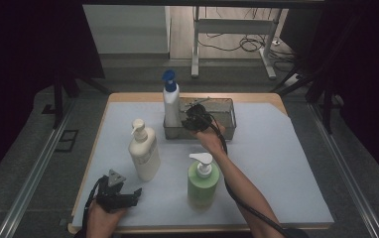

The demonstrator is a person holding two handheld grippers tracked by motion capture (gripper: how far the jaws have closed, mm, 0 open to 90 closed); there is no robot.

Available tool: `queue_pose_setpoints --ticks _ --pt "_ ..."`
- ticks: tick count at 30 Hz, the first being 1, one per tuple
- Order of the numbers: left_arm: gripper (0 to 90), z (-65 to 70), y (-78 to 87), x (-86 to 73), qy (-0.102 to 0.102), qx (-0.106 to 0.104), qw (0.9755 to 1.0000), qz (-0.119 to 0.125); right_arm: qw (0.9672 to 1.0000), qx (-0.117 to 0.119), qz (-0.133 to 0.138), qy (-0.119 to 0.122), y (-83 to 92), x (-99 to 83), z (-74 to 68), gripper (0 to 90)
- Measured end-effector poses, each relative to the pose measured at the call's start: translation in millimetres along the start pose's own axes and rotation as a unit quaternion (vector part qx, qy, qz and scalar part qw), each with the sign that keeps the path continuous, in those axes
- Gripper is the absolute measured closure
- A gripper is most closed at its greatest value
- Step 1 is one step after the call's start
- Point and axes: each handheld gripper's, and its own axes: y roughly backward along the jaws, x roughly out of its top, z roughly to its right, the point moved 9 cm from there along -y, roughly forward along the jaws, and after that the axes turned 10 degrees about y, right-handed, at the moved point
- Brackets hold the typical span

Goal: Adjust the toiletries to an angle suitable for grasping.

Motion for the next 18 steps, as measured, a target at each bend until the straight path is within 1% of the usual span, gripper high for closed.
queue_pose_setpoints --ticks 4,5,6,7,9,10,12,13,15,18 --pt "12.3 0.0 0.0 0.0 0.0 0.0 1.0 0.0 0.9999 0.001 0.011 0.005 9.0 0.7 2.4 59.7" --pt "12.3 0.0 -0.1 -0.1 0.0 0.0 1.0 0.0 0.9998 0.003 0.016 0.009 13.5 1.5 2.9 54.8" --pt "12.3 0.1 -0.1 0.0 0.0 0.0 1.0 0.001 0.9998 0.003 0.016 0.009 13.5 1.5 2.9 54.8" --pt "12.2 0.1 -0.2 0.0 0.001 0.0 1.0 0.001 0.9996 0.011 0.022 0.014 18.6 2.6 2.6 50.4" --pt "12.3 0.0 -0.2 0.0 0.001 0.0 1.0 0.001 0.9995 0.012 0.023 0.018 20.7 2.8 2.8 49.0" --pt "12.2 -0.1 -0.1 -0.1 0.0 0.0 1.0 0.001 0.999 0.019 0.031 0.025 27.2 4.1 1.0 45.1" --pt "12.3 -0.1 -0.1 -0.1 0.0 0.0 1.0 0.001 0.9988 0.022 0.034 0.028 29.1 4.4 0.4 43.8" --pt "12.2 -0.1 -0.1 -0.1 0.0 0.0 1.0 0.001 0.9986 0.022 0.036 0.032 31.7 4.6 0.2 42.4" --pt "12.2 -0.2 -0.1 -0.1 0.0 0.0 1.0 0.001 0.998 0.029 0.041 0.038 37.8 4.3 -1.7 39.4" --pt "12.2 -0.1 -0.2 -0.1 0.0 0.0 1.0 0.001 0.9975 0.032 0.045 0.045 43.8 2.9 -2.9 36.4"
